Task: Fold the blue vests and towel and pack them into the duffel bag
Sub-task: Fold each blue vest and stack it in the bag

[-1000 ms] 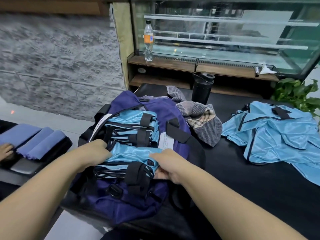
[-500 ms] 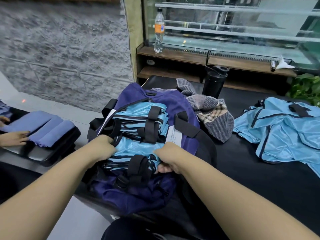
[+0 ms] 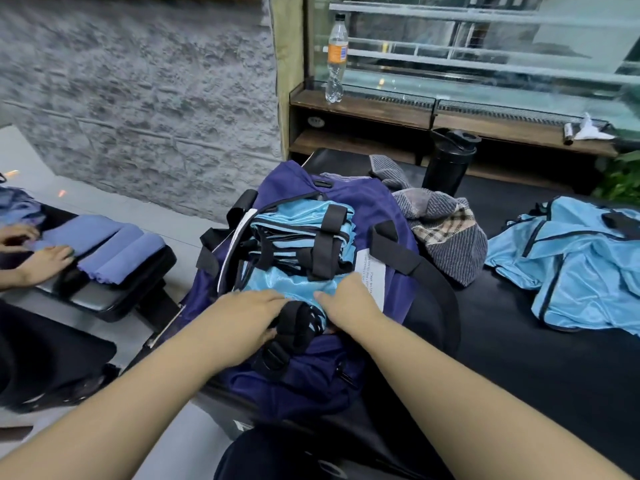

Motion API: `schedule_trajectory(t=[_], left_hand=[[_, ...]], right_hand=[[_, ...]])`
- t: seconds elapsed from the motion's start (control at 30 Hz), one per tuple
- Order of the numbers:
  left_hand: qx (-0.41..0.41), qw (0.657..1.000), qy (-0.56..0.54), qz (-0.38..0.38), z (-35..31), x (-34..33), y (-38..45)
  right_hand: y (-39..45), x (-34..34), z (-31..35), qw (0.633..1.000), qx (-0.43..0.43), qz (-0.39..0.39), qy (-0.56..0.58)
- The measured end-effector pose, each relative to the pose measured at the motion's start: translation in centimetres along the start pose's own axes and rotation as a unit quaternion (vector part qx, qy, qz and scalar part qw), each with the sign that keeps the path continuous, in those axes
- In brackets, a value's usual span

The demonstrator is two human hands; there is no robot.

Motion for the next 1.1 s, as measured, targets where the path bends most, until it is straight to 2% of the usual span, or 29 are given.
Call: schedule_trajectory(t=[0.07, 0.1, 0.13, 0.2, 0.27, 0.4, 0.47, 0.53, 0.6, 0.7, 0.77, 0.93, 1.1], left_hand=[[0.010, 0.999, 0.017, 0.037, 0.1, -1.0, 0.2], [0.010, 0.998, 0.021, 0.055, 0.1, -1.4, 0.4], [0.008, 0.997, 0.027, 0.067, 0.1, -1.8, 0.4], [-0.005, 0.997, 0.035, 0.064, 0.2, -1.9, 0.6], [-0.014, 0.999, 0.000, 0.033, 0.4, -1.6, 0.5], [-0.072, 0.981, -0.063, -0.168, 0.1, 1.5, -1.8], [-0.043, 0.968, -0.128, -0.209, 1.2, 1.8, -3.3], [-0.034, 0.959, -0.167, -0.225, 1.3, 1.5, -4.5], [-0.044, 0.959, -0.153, -0.235, 0.9, 1.1, -5.3], [-0.022, 0.967, -0.161, -0.194, 1.3, -0.4, -5.8], [-0.011, 0.974, -0.170, -0.148, 1.7, -1.9, -5.8], [-0.052, 0.988, -0.050, -0.134, 0.8, -2.3, -5.1], [-0.114, 0.977, -0.088, -0.156, -0.4, -1.3, -4.9]], right_hand=[[-1.6, 2.0, 2.3, 0.986, 0.107, -0.098, -0.087], [-2.7, 2.1, 3.9, 0.970, 0.177, -0.117, -0.122], [-3.6, 1.5, 5.2, 0.954, 0.235, -0.105, -0.153], [-4.1, -0.9, 6.1, 0.935, 0.295, -0.039, -0.191], [-3.9, -2.5, 5.9, 0.935, 0.305, 0.012, -0.178], [-3.6, -2.8, 5.6, 0.933, 0.304, 0.034, -0.187], [-3.6, -3.4, 5.3, 0.927, 0.305, 0.052, -0.212], [-3.6, -4.2, 5.0, 0.918, 0.308, 0.063, -0.244], [-3.6, -5.0, 4.8, 0.904, 0.311, 0.058, -0.287], [-3.3, -6.5, 4.3, 0.872, 0.313, 0.075, -0.370], [-2.8, -7.1, 3.9, 0.864, 0.300, 0.098, -0.393], [-1.2, -7.7, 3.0, 0.884, 0.235, 0.136, -0.381], [0.9, -6.8, 2.7, 0.898, 0.196, 0.142, -0.367]])
Point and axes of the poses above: each hand's wrist, its own y-axis towards the middle knuckle, its own x-axis out of the back of the hand, z = x × y, the point moved 10 cm from there along y, towards the middle knuckle
